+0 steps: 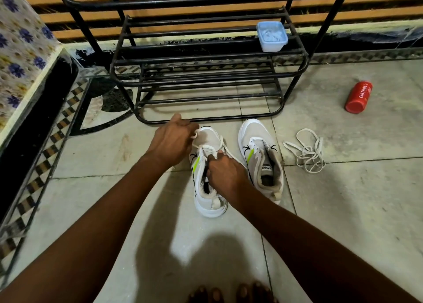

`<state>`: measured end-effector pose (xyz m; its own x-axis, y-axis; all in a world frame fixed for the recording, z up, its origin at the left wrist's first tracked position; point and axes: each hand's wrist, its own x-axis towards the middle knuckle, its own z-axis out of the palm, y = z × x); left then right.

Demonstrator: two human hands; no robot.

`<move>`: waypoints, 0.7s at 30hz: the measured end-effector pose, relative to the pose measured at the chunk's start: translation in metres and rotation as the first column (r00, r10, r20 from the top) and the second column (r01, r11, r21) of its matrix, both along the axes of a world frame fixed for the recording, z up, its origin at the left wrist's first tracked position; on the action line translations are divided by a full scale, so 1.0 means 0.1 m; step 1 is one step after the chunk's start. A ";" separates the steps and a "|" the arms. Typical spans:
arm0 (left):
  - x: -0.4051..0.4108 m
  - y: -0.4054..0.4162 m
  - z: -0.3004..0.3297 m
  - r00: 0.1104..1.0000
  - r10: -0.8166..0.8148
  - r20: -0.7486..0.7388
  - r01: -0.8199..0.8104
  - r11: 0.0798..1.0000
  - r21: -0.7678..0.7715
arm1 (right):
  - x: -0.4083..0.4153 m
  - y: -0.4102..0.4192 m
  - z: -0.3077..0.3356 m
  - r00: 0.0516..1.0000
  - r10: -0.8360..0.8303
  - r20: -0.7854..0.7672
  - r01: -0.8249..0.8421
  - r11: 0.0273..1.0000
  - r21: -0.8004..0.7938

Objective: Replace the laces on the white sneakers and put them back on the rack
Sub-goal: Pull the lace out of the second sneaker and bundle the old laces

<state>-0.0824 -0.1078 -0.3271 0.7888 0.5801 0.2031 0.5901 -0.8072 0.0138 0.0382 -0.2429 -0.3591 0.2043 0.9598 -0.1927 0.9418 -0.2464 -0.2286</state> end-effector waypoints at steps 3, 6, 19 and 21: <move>-0.14 0.05 -0.23 0.993 -0.023 -0.120 0.015 0.997 -0.071 | 0.00 -0.01 0.01 1.000 -0.008 -0.010 0.008 1.000 -0.005; -0.15 -0.02 -0.23 0.951 0.097 0.293 0.001 0.949 -0.315 | 0.01 -0.02 0.03 1.000 -0.009 -0.013 0.009 1.000 -0.030; 0.13 -0.08 0.16 0.314 0.798 0.515 0.296 0.433 -0.852 | 0.02 -0.06 0.09 0.998 -0.045 -0.045 0.043 0.998 -0.035; 0.07 -0.09 -0.04 0.627 0.623 0.468 0.020 0.588 -0.808 | 0.02 -0.07 0.10 0.998 -0.048 -0.043 0.046 0.998 -0.042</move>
<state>-0.0751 -0.1165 -0.3308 0.3479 0.9371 -0.0272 0.3434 -0.1003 0.9338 0.0398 -0.2495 -0.3487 0.2398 0.9404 -0.2410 0.9183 -0.3003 -0.2581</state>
